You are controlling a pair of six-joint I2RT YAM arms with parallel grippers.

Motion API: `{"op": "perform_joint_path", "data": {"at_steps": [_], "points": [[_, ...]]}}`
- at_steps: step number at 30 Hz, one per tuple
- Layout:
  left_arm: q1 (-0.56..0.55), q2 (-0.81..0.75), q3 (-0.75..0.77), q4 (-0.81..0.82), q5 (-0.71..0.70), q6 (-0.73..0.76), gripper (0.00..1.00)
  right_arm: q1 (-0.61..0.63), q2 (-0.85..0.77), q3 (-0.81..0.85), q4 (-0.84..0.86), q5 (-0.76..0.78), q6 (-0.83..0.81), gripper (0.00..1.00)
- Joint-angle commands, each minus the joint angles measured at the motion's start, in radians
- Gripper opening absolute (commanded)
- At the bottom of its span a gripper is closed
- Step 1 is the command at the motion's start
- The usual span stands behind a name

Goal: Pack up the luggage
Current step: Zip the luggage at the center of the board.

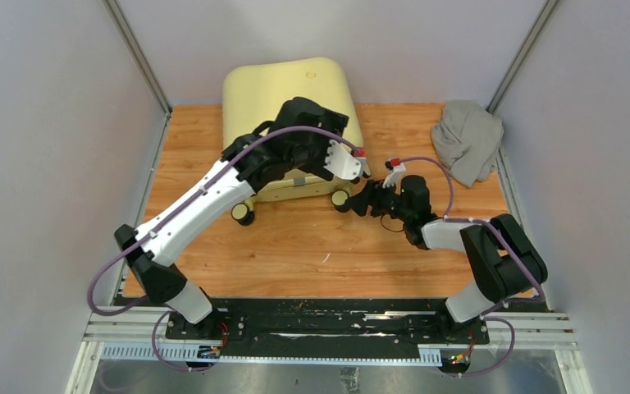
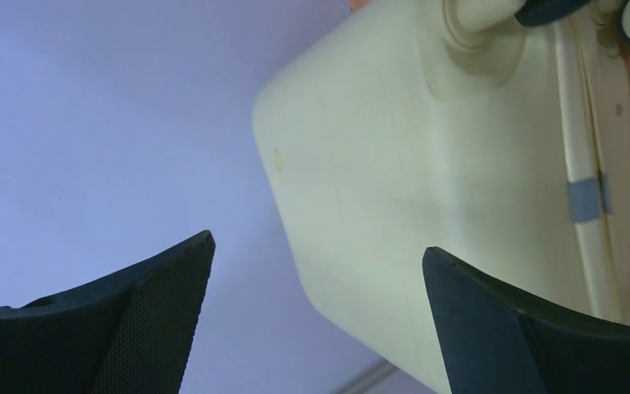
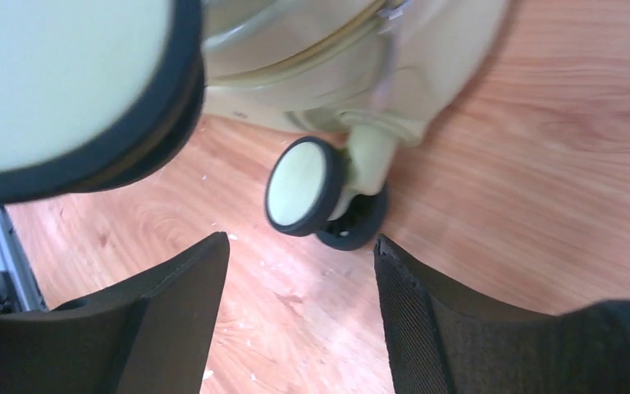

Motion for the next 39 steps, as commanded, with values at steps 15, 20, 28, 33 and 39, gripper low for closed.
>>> {"op": "perform_joint_path", "data": {"at_steps": [15,20,28,33,39], "points": [[0.511,-0.390,-0.411,-0.204,0.294,-1.142,1.00,-0.188,-0.020,0.107,-0.071,-0.122,-0.168,0.68],[0.562,-0.390,-0.454,-0.202,0.408,-1.199,1.00,-0.203,0.076,0.172,0.043,-0.205,-0.151,0.62],[0.571,-0.378,-0.551,-0.143,0.408,-1.276,1.00,-0.225,0.191,0.221,0.164,-0.240,-0.106,0.62],[0.599,-0.350,-0.590,-0.109,0.332,-1.307,1.00,-0.242,0.235,0.228,0.235,-0.268,-0.070,0.62],[0.647,-0.399,-0.635,-0.035,0.318,-1.322,1.00,-0.250,0.255,0.229,0.275,-0.302,-0.061,0.66]]}}
